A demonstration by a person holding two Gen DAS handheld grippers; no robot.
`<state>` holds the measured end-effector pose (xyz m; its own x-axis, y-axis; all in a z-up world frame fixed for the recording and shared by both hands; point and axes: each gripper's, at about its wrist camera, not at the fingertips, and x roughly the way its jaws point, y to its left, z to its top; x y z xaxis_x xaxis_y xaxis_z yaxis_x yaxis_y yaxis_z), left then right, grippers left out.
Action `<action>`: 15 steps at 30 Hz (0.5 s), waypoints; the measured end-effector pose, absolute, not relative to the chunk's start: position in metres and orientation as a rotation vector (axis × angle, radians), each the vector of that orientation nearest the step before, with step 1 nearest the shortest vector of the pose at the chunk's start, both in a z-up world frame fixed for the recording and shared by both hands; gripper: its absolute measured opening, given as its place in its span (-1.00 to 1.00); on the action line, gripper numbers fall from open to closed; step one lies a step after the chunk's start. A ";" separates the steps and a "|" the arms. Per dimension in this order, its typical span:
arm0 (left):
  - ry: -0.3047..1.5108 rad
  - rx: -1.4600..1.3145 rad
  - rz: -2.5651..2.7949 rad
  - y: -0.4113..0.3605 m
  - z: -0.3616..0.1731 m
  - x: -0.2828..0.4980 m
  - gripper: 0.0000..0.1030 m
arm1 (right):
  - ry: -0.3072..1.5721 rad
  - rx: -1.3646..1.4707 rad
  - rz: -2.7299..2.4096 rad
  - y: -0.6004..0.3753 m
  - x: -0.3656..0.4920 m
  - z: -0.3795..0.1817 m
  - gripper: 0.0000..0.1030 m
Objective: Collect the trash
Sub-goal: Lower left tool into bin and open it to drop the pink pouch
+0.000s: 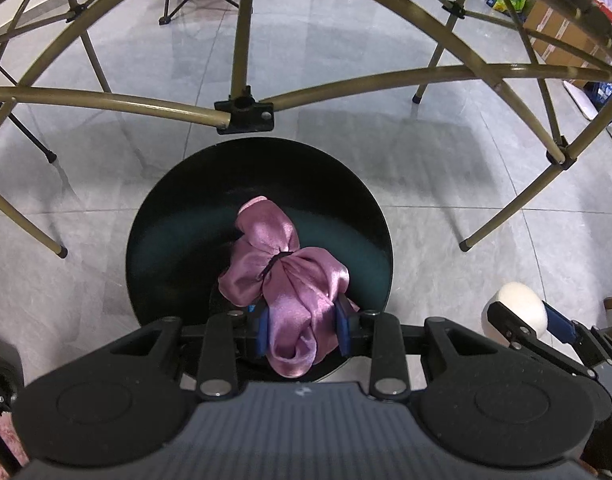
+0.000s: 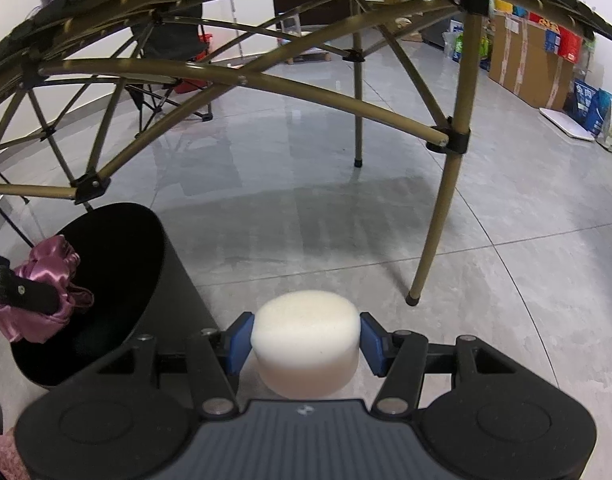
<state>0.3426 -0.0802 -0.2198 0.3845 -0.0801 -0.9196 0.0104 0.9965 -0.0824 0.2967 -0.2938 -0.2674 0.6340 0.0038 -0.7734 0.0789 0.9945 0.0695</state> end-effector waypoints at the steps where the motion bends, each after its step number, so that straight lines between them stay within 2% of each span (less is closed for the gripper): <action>1: 1.180 -0.065 -0.055 -0.082 -0.222 0.344 -0.39 | 0.886 0.101 -0.046 -0.295 0.297 -0.268 0.07; 15: 1.229 -0.072 0.006 -0.086 -0.238 0.358 -0.39 | 0.913 0.104 -0.056 -0.300 0.299 -0.276 0.07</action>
<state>0.3576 -0.0856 -0.2381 0.3354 -0.0340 -0.9415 -0.0438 0.9977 -0.0516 0.2994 -0.2999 -0.2756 0.6101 -0.0046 -0.7923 0.0931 0.9935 0.0659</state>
